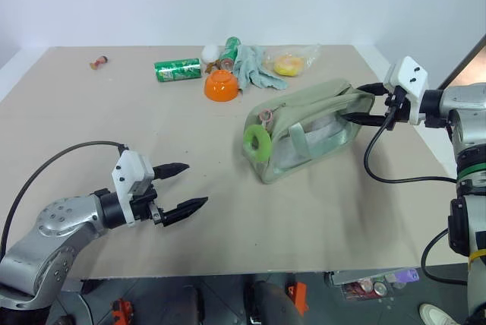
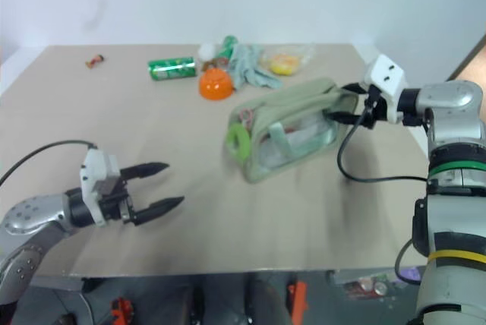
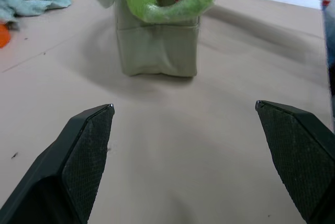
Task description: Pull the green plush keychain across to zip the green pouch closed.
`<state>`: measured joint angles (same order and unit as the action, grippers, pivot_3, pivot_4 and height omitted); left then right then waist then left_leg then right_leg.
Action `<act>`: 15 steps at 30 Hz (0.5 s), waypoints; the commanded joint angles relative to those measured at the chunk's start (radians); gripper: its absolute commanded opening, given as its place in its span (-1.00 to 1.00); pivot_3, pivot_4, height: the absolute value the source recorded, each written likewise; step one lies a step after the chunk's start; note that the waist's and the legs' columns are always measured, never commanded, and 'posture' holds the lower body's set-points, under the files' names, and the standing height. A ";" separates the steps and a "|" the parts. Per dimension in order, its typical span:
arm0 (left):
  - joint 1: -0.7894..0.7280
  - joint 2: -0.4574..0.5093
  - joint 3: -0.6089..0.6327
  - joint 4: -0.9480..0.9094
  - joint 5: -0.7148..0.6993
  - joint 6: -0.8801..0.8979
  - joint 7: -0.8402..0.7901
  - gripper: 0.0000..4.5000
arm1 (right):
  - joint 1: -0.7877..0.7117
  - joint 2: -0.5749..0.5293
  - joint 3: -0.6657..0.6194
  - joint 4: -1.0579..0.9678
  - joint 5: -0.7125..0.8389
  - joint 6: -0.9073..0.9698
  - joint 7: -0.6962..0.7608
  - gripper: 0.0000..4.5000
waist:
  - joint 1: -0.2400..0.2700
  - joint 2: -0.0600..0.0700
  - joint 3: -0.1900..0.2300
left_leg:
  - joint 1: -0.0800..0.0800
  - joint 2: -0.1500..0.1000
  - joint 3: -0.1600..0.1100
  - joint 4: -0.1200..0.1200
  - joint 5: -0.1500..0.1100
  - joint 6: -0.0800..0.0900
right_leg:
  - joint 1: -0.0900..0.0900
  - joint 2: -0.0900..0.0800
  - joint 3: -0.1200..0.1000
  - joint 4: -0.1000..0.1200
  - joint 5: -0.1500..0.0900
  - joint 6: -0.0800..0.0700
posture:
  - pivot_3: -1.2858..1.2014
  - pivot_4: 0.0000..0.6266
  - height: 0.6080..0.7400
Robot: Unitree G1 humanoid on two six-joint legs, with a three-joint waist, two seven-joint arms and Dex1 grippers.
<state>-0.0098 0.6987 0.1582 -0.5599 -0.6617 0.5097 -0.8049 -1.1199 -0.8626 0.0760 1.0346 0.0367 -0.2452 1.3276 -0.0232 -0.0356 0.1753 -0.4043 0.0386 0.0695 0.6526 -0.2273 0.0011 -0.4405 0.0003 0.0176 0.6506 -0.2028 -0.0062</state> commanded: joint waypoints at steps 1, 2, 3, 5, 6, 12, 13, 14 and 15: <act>0.006 0.004 0.028 -0.043 0.001 -0.013 0.019 1.00 | -0.023 -0.003 -0.013 -0.014 0.006 -0.034 0.063 -0.14 | -0.001 0.000 0.000 | 0.001 0.000 0.000 0.000 0.000 0.000 | 0.000 -0.001 0.000 0.000 0.000 0.000 | 0.03 -0.52 1.00; 0.008 0.004 0.030 -0.043 0.000 -0.013 0.022 1.00 | -0.020 -0.004 -0.013 -0.017 0.005 -0.039 0.069 -0.27 | -0.002 0.000 0.000 | 0.001 0.000 0.000 0.000 0.000 0.000 | 0.000 -0.001 0.000 0.000 0.000 0.000 | 0.03 -0.52 1.00; 0.009 0.004 0.033 -0.041 0.000 -0.012 0.027 1.00 | -0.015 -0.003 -0.018 -0.029 0.012 -0.035 0.076 -0.43 | -0.002 0.000 0.000 | 0.002 0.001 0.001 0.000 0.000 0.000 | 0.001 -0.001 0.000 0.000 0.001 0.000 | 0.03 -0.52 1.00; 0.008 0.005 0.044 -0.024 0.001 -0.013 0.032 1.00 | 0.005 -0.002 -0.025 -0.074 0.034 -0.018 0.114 -0.74 | -0.002 0.000 0.000 | 0.002 0.003 0.002 0.000 0.000 0.000 | 0.000 0.001 0.000 0.000 0.002 -0.002 | 0.03 -0.52 1.00; 0.005 0.009 0.049 -0.011 0.007 -0.018 0.028 1.00 | 0.018 0.001 -0.029 -0.104 0.048 -0.007 0.128 -0.88 | -0.002 0.000 0.000 | 0.002 0.004 0.002 0.001 0.000 0.000 | 0.000 0.002 0.000 0.000 0.002 -0.003 | 0.03 -0.52 1.00; -0.031 0.012 0.072 0.052 0.017 -0.027 0.020 1.00 | 0.105 0.020 -0.047 -0.295 0.106 0.087 0.146 -0.99 | -0.002 0.000 0.000 | 0.004 0.009 0.002 0.001 0.000 -0.001 | 0.000 0.011 0.001 0.000 0.005 -0.008 | 0.03 -0.52 1.00; -0.038 0.013 0.073 0.061 0.021 -0.029 0.017 1.00 | 0.120 0.024 -0.049 -0.327 0.116 0.104 0.145 -0.99 | -0.002 0.000 0.000 | 0.004 0.009 0.002 0.001 0.000 -0.001 | 0.000 0.011 0.001 0.000 0.005 -0.009 | 0.03 -0.52 1.00; -0.044 0.014 0.072 0.067 0.025 -0.031 0.013 1.00 | 0.134 0.027 -0.051 -0.355 0.125 0.116 0.142 -0.99 | -0.002 0.000 0.000 | 0.004 0.010 0.002 0.001 0.001 -0.001 | 0.000 0.012 0.001 0.000 0.005 -0.009 | 0.03 -0.52 1.00; -0.049 0.015 0.072 0.074 0.029 -0.033 0.010 1.00 | 0.146 0.031 -0.054 -0.381 0.135 0.128 0.139 -0.99 | -0.002 0.001 0.000 | 0.004 0.011 0.002 0.001 0.001 -0.001 | 0.000 0.013 0.001 0.000 0.006 -0.010 | 0.03 -0.52 1.00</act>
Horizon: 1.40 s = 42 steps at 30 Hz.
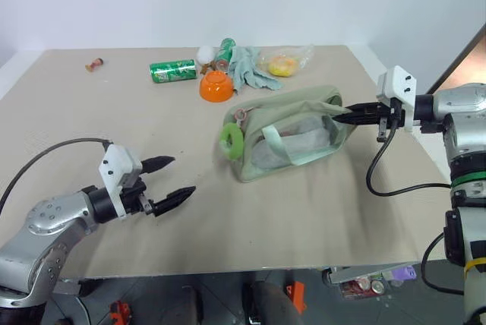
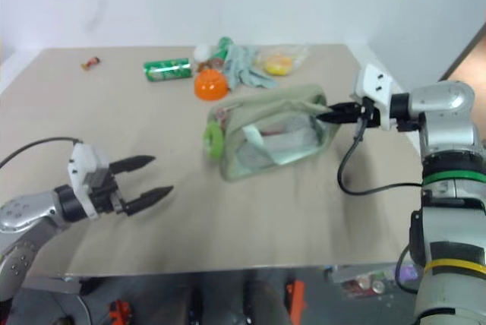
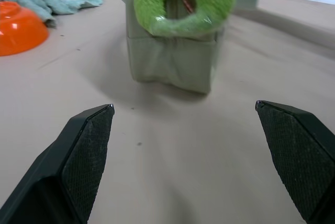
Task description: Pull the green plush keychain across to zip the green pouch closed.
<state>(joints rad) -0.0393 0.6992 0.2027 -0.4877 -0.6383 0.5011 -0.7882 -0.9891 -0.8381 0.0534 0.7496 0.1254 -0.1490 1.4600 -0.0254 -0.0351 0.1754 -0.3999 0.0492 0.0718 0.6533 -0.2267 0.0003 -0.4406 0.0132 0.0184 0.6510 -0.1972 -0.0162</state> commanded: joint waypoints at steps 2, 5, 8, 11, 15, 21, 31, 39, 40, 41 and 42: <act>-0.031 0.010 0.031 0.020 0.010 -0.028 -0.006 1.00 | 0.039 0.022 -0.038 -0.150 0.073 0.056 0.005 -0.99 | 0.000 0.000 0.000 | 0.000 0.001 0.001 0.000 0.000 0.000 | 0.000 0.001 0.000 0.000 0.000 -0.001 | 0.03 -0.52 1.00; -0.040 -0.002 0.047 0.042 0.008 -0.031 0.006 1.00 | 0.082 0.044 -0.041 -0.241 0.099 0.098 -0.013 -0.99 | -0.001 0.000 0.000 | 0.001 0.002 0.003 0.000 0.000 0.000 | 0.000 0.002 0.001 0.000 0.000 -0.001 | 0.03 -0.52 1.00; -0.039 -0.008 0.075 0.059 -0.004 -0.038 0.009 1.00 | 0.124 0.067 -0.037 -0.346 0.122 0.186 -0.047 -0.99 | -0.002 0.000 0.000 | 0.001 0.003 0.004 0.000 0.000 0.000 | -0.001 0.002 0.001 0.001 0.001 -0.001 | 0.03 -0.52 1.00; -0.028 -0.017 0.115 0.068 0.000 -0.058 0.023 1.00 | 0.157 0.082 -0.032 -0.432 0.129 0.281 -0.096 -0.99 | -0.002 0.000 0.000 | 0.001 0.005 0.005 0.000 0.000 0.000 | -0.001 0.001 0.002 0.001 0.001 -0.001 | 0.03 -0.52 1.00; 0.058 -0.022 0.172 0.042 0.018 -0.092 0.029 1.00 | 0.229 0.093 -0.015 -0.660 0.181 0.539 -0.181 -0.99 | -0.004 0.000 0.000 | 0.001 0.006 0.005 0.000 -0.001 -0.001 | -0.001 0.001 0.002 0.001 0.000 -0.001 | 0.03 -0.52 1.00; 0.128 -0.033 0.203 0.020 0.007 -0.119 0.029 1.00 | 0.227 0.131 0.012 -0.852 0.226 0.789 -0.282 -0.99 | -0.004 0.000 0.000 | 0.001 0.007 0.005 0.000 -0.001 -0.003 | -0.002 0.001 0.001 0.001 0.000 -0.002 | 0.03 -0.52 1.00; 0.128 -0.030 0.230 0.044 0.028 -0.151 0.027 1.00 | 0.186 0.238 0.090 -0.894 0.201 0.849 -0.403 -0.99 | -0.006 -0.001 -0.001 | 0.001 0.007 0.006 0.000 -0.001 -0.003 | -0.002 0.002 0.001 0.001 0.000 -0.002 | 0.03 -0.52 1.00; 0.106 -0.040 0.237 0.057 0.014 -0.148 0.056 1.00 | 0.150 0.297 0.118 -0.812 0.160 0.789 -0.452 -0.99 | -0.009 -0.001 -0.001 | 0.001 0.009 0.006 0.000 -0.001 -0.003 | -0.002 0.005 0.001 0.001 0.000 -0.004 | 0.03 -0.52 1.00; 0.105 -0.040 0.237 0.059 0.014 -0.147 0.058 1.00 | 0.149 0.299 0.121 -0.799 0.151 0.775 -0.455 -0.99 | -0.009 -0.001 -0.001 | 0.001 0.009 0.006 0.000 -0.001 -0.003 | -0.002 0.004 0.001 0.001 0.000 -0.004 | 0.03 -0.52 1.00; 0.104 -0.040 0.237 0.060 0.014 -0.146 0.060 1.00 | 0.149 0.301 0.122 -0.786 0.145 0.764 -0.457 -0.99 | -0.009 -0.002 -0.001 | 0.001 0.009 0.006 0.000 -0.001 -0.003 | -0.002 0.004 0.001 0.001 0.000 -0.004 | 0.03 -0.52 1.00; 0.102 -0.041 0.237 0.060 0.011 -0.143 0.063 1.00 | 0.149 0.302 0.123 -0.776 0.140 0.756 -0.456 -0.99 | -0.009 -0.002 -0.001 | 0.001 0.009 0.006 0.000 -0.001 -0.003 | -0.002 0.004 0.001 0.001 0.000 -0.004 | 0.03 -0.52 1.00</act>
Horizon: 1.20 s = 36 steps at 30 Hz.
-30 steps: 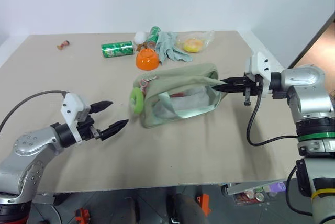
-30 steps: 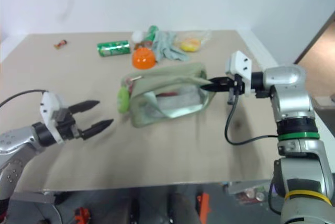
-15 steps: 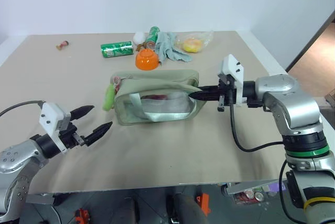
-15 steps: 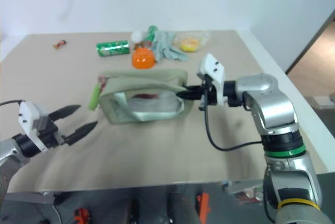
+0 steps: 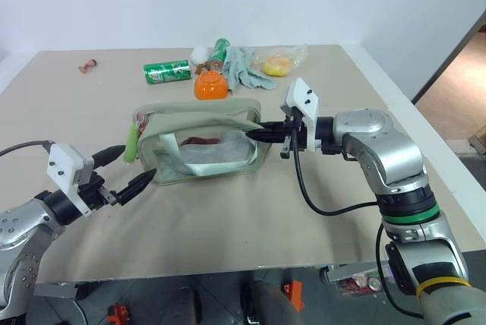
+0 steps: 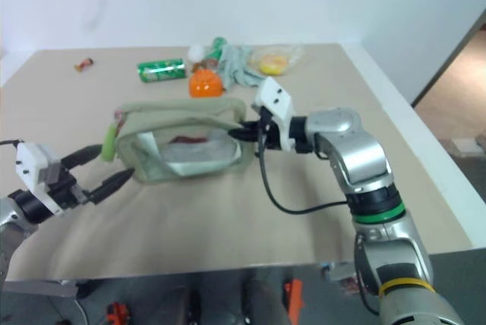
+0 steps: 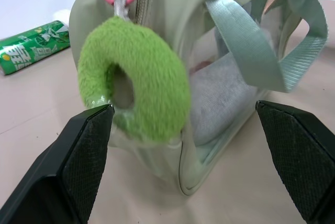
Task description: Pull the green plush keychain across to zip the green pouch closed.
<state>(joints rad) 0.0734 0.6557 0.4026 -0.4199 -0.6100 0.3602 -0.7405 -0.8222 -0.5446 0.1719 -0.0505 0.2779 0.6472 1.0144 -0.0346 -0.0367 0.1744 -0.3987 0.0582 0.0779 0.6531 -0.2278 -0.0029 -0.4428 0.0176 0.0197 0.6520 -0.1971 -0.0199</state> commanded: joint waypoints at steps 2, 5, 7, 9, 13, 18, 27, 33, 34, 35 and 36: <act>-0.015 -0.003 0.038 -0.014 -0.033 0.010 0.029 1.00 | -0.016 0.009 0.006 0.047 -0.028 -0.071 -0.011 -0.99 | 0.000 -0.001 0.000 | 0.000 0.000 0.000 0.000 0.000 0.000 | 0.000 0.000 0.000 0.000 0.000 0.000 | 0.03 -0.52 1.00; -0.035 -0.006 0.037 -0.022 -0.049 0.024 0.054 1.00 | -0.017 0.011 0.007 0.070 -0.042 -0.107 -0.012 -0.99 | 0.000 -0.001 -0.001 | 0.000 0.000 0.000 0.000 0.000 0.000 | 0.000 0.000 0.000 0.000 0.000 0.000 | 0.03 -0.52 1.00; -0.057 -0.006 0.026 -0.023 -0.053 0.032 0.069 1.00 | -0.018 0.014 0.008 0.081 -0.047 -0.123 -0.013 -0.99 | 0.000 -0.002 -0.001 | 0.000 0.000 0.000 0.000 0.000 0.000 | 0.000 0.000 0.000 0.000 0.001 0.000 | 0.03 -0.52 1.00; -0.082 -0.008 0.018 -0.024 -0.073 0.050 0.079 1.00 | -0.020 0.017 0.008 0.089 -0.051 -0.134 -0.016 -0.99 | 0.000 -0.002 -0.001 | 0.000 0.000 0.000 0.000 0.000 0.000 | 0.000 0.000 0.000 0.000 0.001 0.000 | 0.03 -0.52 1.00; -0.101 -0.002 0.011 -0.031 -0.094 0.073 0.080 1.00 | -0.018 0.018 0.008 0.094 -0.057 -0.150 -0.020 -0.99 | 0.000 -0.002 -0.001 | 0.000 0.000 0.000 0.000 0.000 0.000 | 0.000 0.000 0.000 0.000 0.001 0.001 | 0.03 -0.52 1.00; -0.118 0.007 0.003 -0.016 -0.102 0.088 0.069 1.00 | -0.018 0.015 0.012 0.096 -0.065 -0.156 -0.024 -0.99 | 0.000 -0.002 -0.001 | 0.000 0.000 0.000 0.000 0.000 0.000 | 0.000 0.000 0.000 0.000 0.001 0.000 | 0.03 -0.52 1.00; -0.146 -0.005 0.042 0.025 -0.155 0.116 0.078 -0.01 | -0.009 0.008 0.014 0.091 -0.079 -0.168 -0.021 -1.00 | 0.000 -0.002 -0.001 | 0.000 0.000 0.000 0.000 0.000 0.000 | 0.000 0.000 0.000 0.000 0.001 0.000 | 0.03 -0.52 1.00; -0.126 0.003 0.053 0.046 -0.172 0.139 0.073 -0.88 | -0.005 -0.001 0.016 0.091 -0.086 -0.168 -0.016 -1.00 | 0.001 -0.002 -0.001 | 0.000 0.000 0.000 0.000 0.000 0.000 | 0.000 0.000 0.000 0.000 0.001 0.000 | 0.03 -0.52 1.00; -0.125 0.000 0.058 0.046 -0.179 0.142 0.077 -0.97 | -0.004 -0.003 0.016 0.091 -0.086 -0.168 -0.015 -1.00 | 0.001 -0.002 -0.001 | 0.000 0.000 0.000 0.000 0.000 0.000 | 0.000 0.000 0.000 0.000 0.001 0.000 | 0.03 -0.52 1.00; -0.123 0.000 0.062 0.047 -0.181 0.143 0.080 -0.97 | -0.003 -0.004 0.016 0.091 -0.087 -0.168 -0.015 -1.00 | 0.001 -0.002 -0.001 | 0.000 0.000 0.000 0.000 0.000 0.000 | 0.000 0.000 0.000 0.000 0.001 0.000 | 0.03 -0.52 1.00; -0.120 0.001 0.065 0.048 -0.182 0.143 0.078 -0.97 | -0.002 -0.006 0.017 0.090 -0.088 -0.169 -0.015 -1.00 | 0.001 -0.002 -0.001 | 0.000 0.000 0.000 0.000 0.000 0.000 | 0.000 0.000 0.000 0.000 0.001 0.000 | 0.03 -0.52 1.00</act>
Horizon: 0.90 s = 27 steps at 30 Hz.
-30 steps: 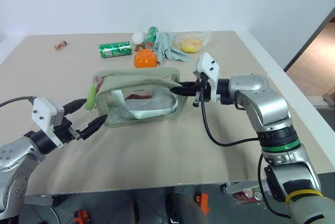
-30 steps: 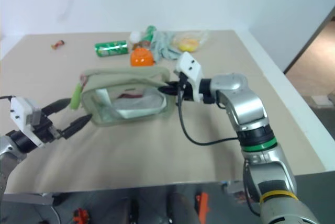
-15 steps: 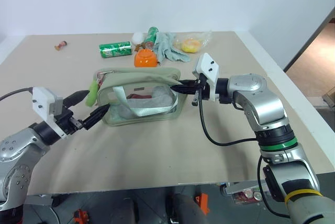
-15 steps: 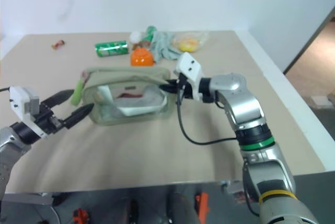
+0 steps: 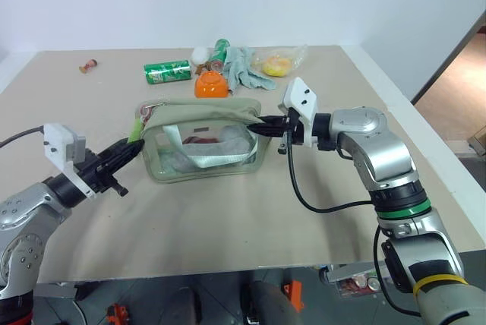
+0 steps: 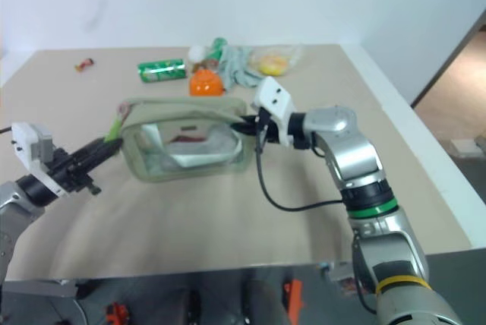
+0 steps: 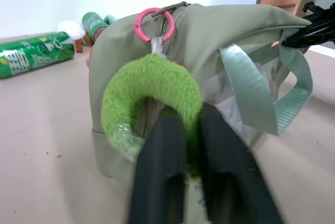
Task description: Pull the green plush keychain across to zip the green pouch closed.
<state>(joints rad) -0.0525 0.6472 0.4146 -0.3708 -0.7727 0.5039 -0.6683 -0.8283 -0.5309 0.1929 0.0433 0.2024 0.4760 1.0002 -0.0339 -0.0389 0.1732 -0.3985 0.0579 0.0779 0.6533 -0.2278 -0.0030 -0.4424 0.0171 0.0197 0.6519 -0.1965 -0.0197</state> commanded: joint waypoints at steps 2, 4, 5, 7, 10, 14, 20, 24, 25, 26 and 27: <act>0.009 0.013 0.058 0.001 -0.015 -0.003 0.004 -0.97 | 0.007 -0.024 -0.003 -0.002 -0.013 0.001 0.003 -1.00 | 0.000 0.000 0.000 | 0.000 0.000 0.000 0.000 0.000 0.000 | 0.000 0.000 0.000 0.000 0.000 0.000 | 0.03 -0.52 1.00; -0.013 0.014 0.070 0.005 -0.029 -0.003 0.013 -0.97 | 0.008 -0.028 -0.002 0.001 -0.015 -0.003 0.009 -1.00 | 0.000 0.000 0.000 | 0.000 0.000 0.000 0.000 0.000 0.000 | 0.000 0.000 0.000 0.000 0.000 0.000 | 0.03 -0.52 1.00; -0.032 0.015 0.079 0.008 -0.040 -0.006 0.018 -0.97 | 0.008 -0.031 -0.001 0.002 -0.016 -0.005 0.011 -1.00 | 0.000 0.000 0.000 | 0.000 0.000 0.000 0.000 0.000 0.000 | 0.000 0.000 0.000 0.000 0.000 0.000 | 0.03 -0.52 1.00; -0.070 0.028 0.087 0.001 -0.055 0.000 0.033 -0.97 | 0.010 -0.036 0.000 0.005 -0.018 -0.011 0.015 -1.00 | 0.000 0.000 0.000 | 0.000 0.000 0.000 0.000 0.000 0.000 | 0.000 0.000 0.000 0.000 0.000 0.000 | 0.03 -0.52 1.00; -0.123 0.053 0.098 -0.003 -0.074 0.016 0.037 -0.97 | 0.010 -0.040 0.001 0.009 -0.018 -0.019 0.018 -1.00 | -0.002 -0.001 0.000 | 0.000 0.000 0.000 0.000 0.000 0.000 | 0.000 0.001 0.000 0.000 0.000 0.000 | 0.03 -0.52 1.00; -0.180 0.095 0.095 -0.008 -0.107 0.044 0.027 -0.97 | 0.010 -0.043 -0.001 0.017 -0.017 -0.033 0.025 -1.00 | -0.003 -0.001 0.000 | 0.000 0.000 0.000 -0.001 0.000 0.000 | -0.001 0.003 0.000 0.000 -0.001 -0.002 | 0.03 -0.52 1.00; -0.115 0.148 0.074 0.045 0.006 -0.014 -0.048 -0.97 | 0.005 -0.046 0.000 0.033 -0.021 -0.055 0.032 -1.00 | -0.002 -0.001 0.001 | 0.000 0.001 0.000 -0.003 -0.001 -0.002 | -0.001 0.004 0.000 0.000 -0.003 -0.004 | 0.03 -0.52 1.00; -0.062 0.133 0.047 0.047 0.072 -0.056 -0.056 -0.97 | 0.004 -0.051 0.001 0.037 -0.022 -0.061 0.036 -1.00 | 0.002 -0.001 0.000 | -0.001 0.002 0.000 -0.003 -0.001 -0.002 | -0.001 0.003 -0.001 0.000 -0.003 -0.004 | 0.03 -0.52 1.00; -0.048 0.127 0.039 0.048 0.091 -0.067 -0.052 -0.97 | 0.004 -0.052 0.001 0.037 -0.022 -0.062 0.037 -1.00 | 0.003 -0.001 0.000 | 0.000 0.002 0.000 -0.002 -0.001 -0.002 | -0.001 0.002 -0.001 0.000 -0.003 -0.003 | 0.03 -0.52 1.00; -0.036 0.120 0.035 0.050 0.106 -0.075 -0.042 -0.97 | 0.005 -0.053 0.001 0.037 -0.022 -0.063 0.037 -1.00 | 0.004 -0.001 0.000 | 0.000 0.002 0.000 -0.002 -0.001 -0.002 | -0.001 0.002 -0.001 0.000 -0.003 -0.003 | 0.03 -0.52 1.00; -0.026 0.114 0.032 0.050 0.117 -0.083 -0.038 -0.97 | 0.005 -0.054 0.000 0.036 -0.021 -0.063 0.038 -1.00 | 0.007 -0.001 0.000 | 0.000 0.002 0.000 -0.002 -0.001 -0.002 | -0.001 0.001 -0.001 0.000 -0.003 -0.003 | 0.03 -0.52 1.00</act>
<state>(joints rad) -0.0922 0.7594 0.4216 -0.3353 -0.6960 0.4370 -0.7293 -0.8278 -0.5546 0.2173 0.0576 0.2020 0.4023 1.0452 -0.0273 -0.0399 0.1734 -0.3987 0.0589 0.0782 0.6516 -0.2290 -0.0051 -0.4430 0.0174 0.0191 0.6519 -0.1991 -0.0223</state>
